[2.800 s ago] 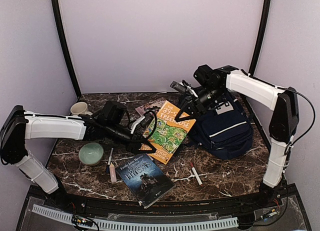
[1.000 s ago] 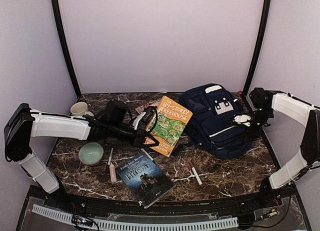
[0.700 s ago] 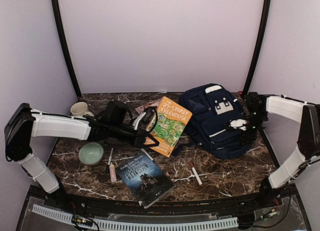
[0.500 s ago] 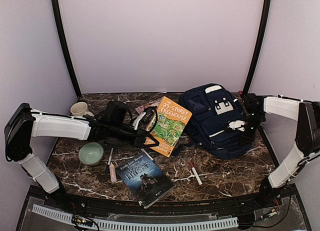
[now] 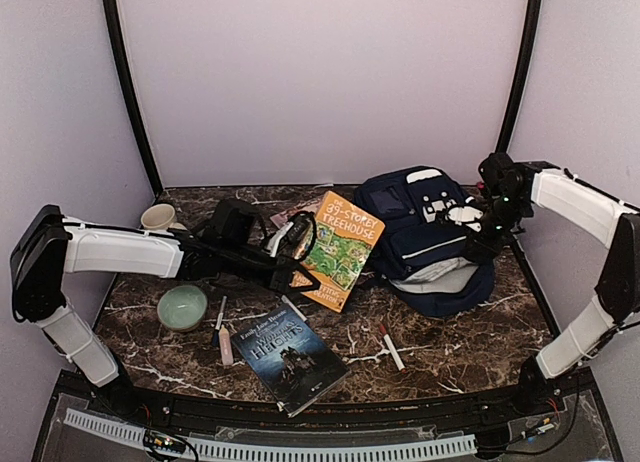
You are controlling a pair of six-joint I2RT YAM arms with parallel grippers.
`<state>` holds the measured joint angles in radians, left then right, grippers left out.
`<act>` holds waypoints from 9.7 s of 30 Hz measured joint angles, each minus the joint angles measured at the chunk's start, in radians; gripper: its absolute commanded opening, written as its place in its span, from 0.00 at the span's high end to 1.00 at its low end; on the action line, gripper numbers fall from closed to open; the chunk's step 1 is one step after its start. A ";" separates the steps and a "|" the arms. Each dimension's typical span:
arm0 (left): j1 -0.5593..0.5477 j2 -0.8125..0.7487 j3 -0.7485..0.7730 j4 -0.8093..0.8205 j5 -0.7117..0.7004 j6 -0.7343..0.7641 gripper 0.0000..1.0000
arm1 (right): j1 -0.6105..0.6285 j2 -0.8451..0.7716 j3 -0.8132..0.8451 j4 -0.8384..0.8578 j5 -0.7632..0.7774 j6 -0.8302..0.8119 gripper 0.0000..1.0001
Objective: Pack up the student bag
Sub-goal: Pick up the largest pocket of the bag from the student bag, then place the book in the largest pocket of the bag, then move the student bag to the center of the board, then pick up the largest pocket of the bag from the student bag, then pass from the right arm to the left
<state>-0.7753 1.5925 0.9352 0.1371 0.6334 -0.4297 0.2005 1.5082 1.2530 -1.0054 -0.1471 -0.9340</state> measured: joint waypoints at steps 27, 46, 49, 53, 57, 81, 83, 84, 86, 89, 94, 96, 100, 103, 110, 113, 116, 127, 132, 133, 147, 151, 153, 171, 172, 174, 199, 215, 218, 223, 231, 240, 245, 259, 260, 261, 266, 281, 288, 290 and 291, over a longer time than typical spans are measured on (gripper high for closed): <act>-0.196 0.314 0.276 0.131 0.197 -0.311 1.00 | 0.173 -0.008 0.266 0.203 -0.147 0.566 1.00; -0.184 0.697 0.651 0.319 0.101 -0.733 1.00 | 0.190 -0.014 0.294 0.220 -0.209 0.599 1.00; -0.166 0.750 0.702 0.343 0.084 -0.814 1.00 | 0.190 -0.014 0.294 0.221 -0.224 0.608 1.00; -0.137 0.788 0.754 0.340 0.047 -0.870 1.00 | 0.190 -0.014 0.294 0.226 -0.240 0.626 1.00; -0.109 0.813 0.786 0.349 0.005 -0.914 1.00 | 0.193 -0.014 0.294 0.235 -0.251 0.634 1.00; -0.126 0.760 0.676 0.314 0.112 -0.808 1.00 | 0.208 0.020 0.258 0.315 -0.389 0.584 1.00; -0.127 0.728 0.655 0.288 0.122 -0.785 1.00 | 0.208 0.035 0.258 0.327 -0.411 0.569 1.00; -0.129 0.715 0.652 0.270 0.129 -0.774 1.00 | 0.209 0.042 0.258 0.331 -0.425 0.563 1.00; -0.132 0.697 0.653 0.237 0.138 -0.750 1.00 | 0.208 0.056 0.258 0.338 -0.452 0.547 1.00; -0.133 0.689 0.671 0.189 0.146 -0.719 1.00 | 0.208 0.087 0.283 0.333 -0.499 0.532 1.00; -0.122 0.694 0.716 0.148 0.148 -0.707 1.00 | 0.211 0.135 0.337 0.323 -0.576 0.520 1.00; -0.115 0.709 0.754 0.149 0.149 -0.708 1.00 | 0.213 0.136 0.343 0.318 -0.599 0.513 1.00; -0.105 0.772 0.866 0.157 0.167 -0.724 1.00 | 0.215 0.136 0.354 0.309 -0.627 0.497 1.00; -0.098 0.841 0.946 0.175 0.182 -0.748 1.00 | 0.215 0.136 0.356 0.302 -0.642 0.487 1.00; -0.078 0.982 1.030 0.175 0.195 -0.752 1.00 | 0.216 0.139 0.356 0.255 -0.643 0.451 1.00; -0.065 1.006 1.032 0.152 0.189 -0.720 0.91 | 0.218 0.144 0.356 0.228 -0.642 0.425 1.00; -0.059 1.011 1.058 0.108 0.167 -0.685 0.76 | 0.218 0.144 0.351 0.204 -0.641 0.398 0.93; -0.056 0.913 0.936 0.068 0.029 -0.581 0.45 | 0.094 -0.188 0.060 0.242 -0.537 0.436 0.41; -0.062 0.829 0.835 0.018 -0.023 -0.522 0.43 | -0.030 -0.351 -0.079 0.270 -0.378 0.494 0.23; -0.066 0.811 0.819 0.004 -0.037 -0.500 0.43 | -0.055 -0.362 -0.113 0.272 -0.339 0.505 0.17; -0.123 0.613 0.645 -0.207 -0.307 -0.166 0.44 | -0.210 -0.228 -0.304 0.325 0.127 0.603 0.17; -0.127 0.598 0.601 -0.175 -0.314 -0.145 0.44 | -0.211 -0.086 -0.268 0.348 0.138 0.612 0.23; -0.131 0.594 0.587 -0.153 -0.317 -0.141 0.44 | -0.211 0.001 -0.229 0.358 0.121 0.617 0.26; -0.166 0.593 0.541 -0.045 -0.339 -0.162 0.44 | -0.132 0.235 0.270 0.379 -0.048 0.723 0.40; -0.166 0.593 0.535 -0.034 -0.339 -0.162 0.44 | -0.101 0.180 0.249 0.375 -0.085 0.715 0.42; -0.166 0.593 0.530 -0.022 -0.339 -0.162 0.44 | -0.034 0.090 0.229 0.355 -0.159 0.693 0.46; -0.166 0.605 0.547 -0.001 -0.340 -0.207 0.44 | 0.395 0.066 0.132 0.274 -0.432 0.607 0.43; -0.166 0.608 0.556 -0.024 -0.338 -0.203 0.42 | 0.457 0.124 0.121 0.355 -0.229 0.576 1.00; -0.166 0.607 0.557 -0.028 -0.332 -0.180 0.41 | 0.459 0.113 0.121 0.354 -0.177 0.553 1.00; -0.166 0.562 0.497 0.003 -0.272 -0.101 0.39 | 0.458 0.045 0.121 0.351 -0.078 0.507 1.00; -0.183 0.351 0.330 0.006 -0.119 0.098 0.41 | 0.453 -0.041 0.121 0.320 0.010 0.436 1.00; -0.188 0.135 0.349 -0.227 -0.084 0.377 0.42 | 0.436 -0.134 0.063 0.284 0.060 0.362 1.00; -0.166 0.092 0.357 -0.263 -0.139 0.486 0.42 | 0.433 -0.165 0.051 0.232 0.030 0.295 1.00; 0.024 0.335 0.658 -0.138 0.140 0.573 0.42 | 0.425 -0.216 0.017 0.173 -0.078 0.178 1.00; 0.024 0.361 0.681 -0.137 0.163 0.578 0.42 | 0.425 -0.215 0.018 0.170 -0.082 0.170 1.00; 0.024 0.389 0.702 -0.134 0.188 0.584 0.42 | 0.425 -0.214 0.020 0.166 -0.083 0.166 1.00; 0.022 0.496 0.755 -0.125 0.312 0.599 0.43 | 0.424 -0.201 0.056 0.142 -0.088 0.144 1.00; 0.002 0.570 0.774 -0.066 0.440 0.593 0.40 | 0.424 -0.164 0.085 0.112 -0.096 0.126 1.00; -0.023 0.603 0.835 -0.081 0.414 0.628 0.47 | 0.423 -0.156 0.118 0.074 -0.116 0.118 1.00; -0.023 0.603 0.835 -0.081 0.409 0.629 0.55 | 0.423 -0.156 0.120 0.068 -0.125 0.119 1.00; -0.024 0.604 0.835 -0.081 0.404 0.630 0.58 | 0.423 -0.156 0.120 0.067 -0.127 0.119 1.00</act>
<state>-0.7990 2.1963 1.7706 0.0559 1.0378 0.2005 0.6231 1.3525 1.3727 -0.9382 -0.2737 -0.8146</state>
